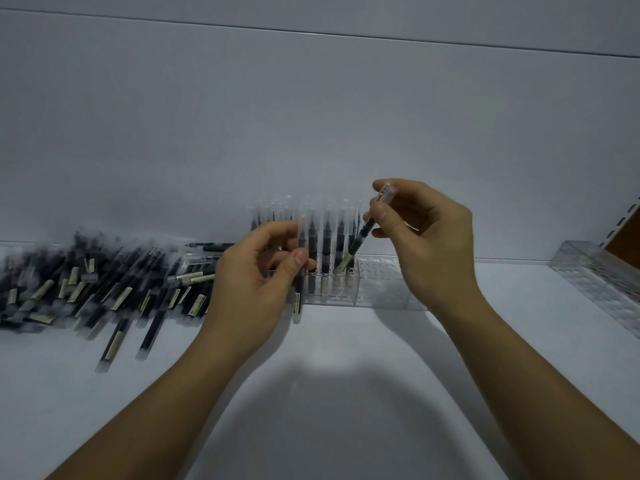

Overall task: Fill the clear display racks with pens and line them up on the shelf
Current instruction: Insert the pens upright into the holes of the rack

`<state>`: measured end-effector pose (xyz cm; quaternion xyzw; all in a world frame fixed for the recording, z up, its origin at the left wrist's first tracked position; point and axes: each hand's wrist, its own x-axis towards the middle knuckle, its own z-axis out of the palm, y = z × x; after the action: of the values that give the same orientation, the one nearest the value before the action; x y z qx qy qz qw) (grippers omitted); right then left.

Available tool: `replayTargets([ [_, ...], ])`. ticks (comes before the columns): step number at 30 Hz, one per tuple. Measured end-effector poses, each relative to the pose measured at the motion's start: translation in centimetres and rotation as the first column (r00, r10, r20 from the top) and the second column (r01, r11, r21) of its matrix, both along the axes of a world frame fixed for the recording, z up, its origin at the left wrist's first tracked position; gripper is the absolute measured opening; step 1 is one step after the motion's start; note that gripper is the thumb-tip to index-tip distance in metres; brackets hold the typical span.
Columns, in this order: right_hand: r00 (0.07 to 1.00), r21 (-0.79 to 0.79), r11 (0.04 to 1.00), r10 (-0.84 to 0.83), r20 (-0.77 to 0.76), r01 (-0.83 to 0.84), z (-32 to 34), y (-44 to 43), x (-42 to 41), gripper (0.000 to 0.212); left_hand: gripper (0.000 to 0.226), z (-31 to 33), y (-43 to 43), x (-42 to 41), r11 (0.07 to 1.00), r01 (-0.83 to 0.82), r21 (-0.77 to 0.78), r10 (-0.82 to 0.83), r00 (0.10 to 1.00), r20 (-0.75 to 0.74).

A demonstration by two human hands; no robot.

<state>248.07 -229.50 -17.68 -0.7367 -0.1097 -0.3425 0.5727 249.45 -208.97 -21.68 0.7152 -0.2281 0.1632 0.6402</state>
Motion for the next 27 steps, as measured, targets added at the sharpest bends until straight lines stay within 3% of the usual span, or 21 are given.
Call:
replayTargets([
  [8, 0.993, -0.302, 0.947, -0.082, 0.087, 0.104, -0.6, 1.6, 0.0, 0.047, 0.026, -0.1, 0.0, 0.1, 0.996, -0.049, 0.077, 0.045, 0.998, 0.053],
  [13, 0.984, -0.391, 0.906, -0.117, 0.132, 0.16, -0.9, 1.6, 0.6, 0.028, 0.029, -0.1, 0.0, 0.0, 0.994, -0.029, 0.102, 0.024, 0.998, 0.055],
  [27, 0.988, -0.501, 0.853, -0.095, 0.124, 0.145, -1.7, 0.9, 0.1, 0.03, 0.031, -0.1, -0.2, -0.3, 0.995, -0.029, 0.093, 0.025, 0.999, 0.043],
])
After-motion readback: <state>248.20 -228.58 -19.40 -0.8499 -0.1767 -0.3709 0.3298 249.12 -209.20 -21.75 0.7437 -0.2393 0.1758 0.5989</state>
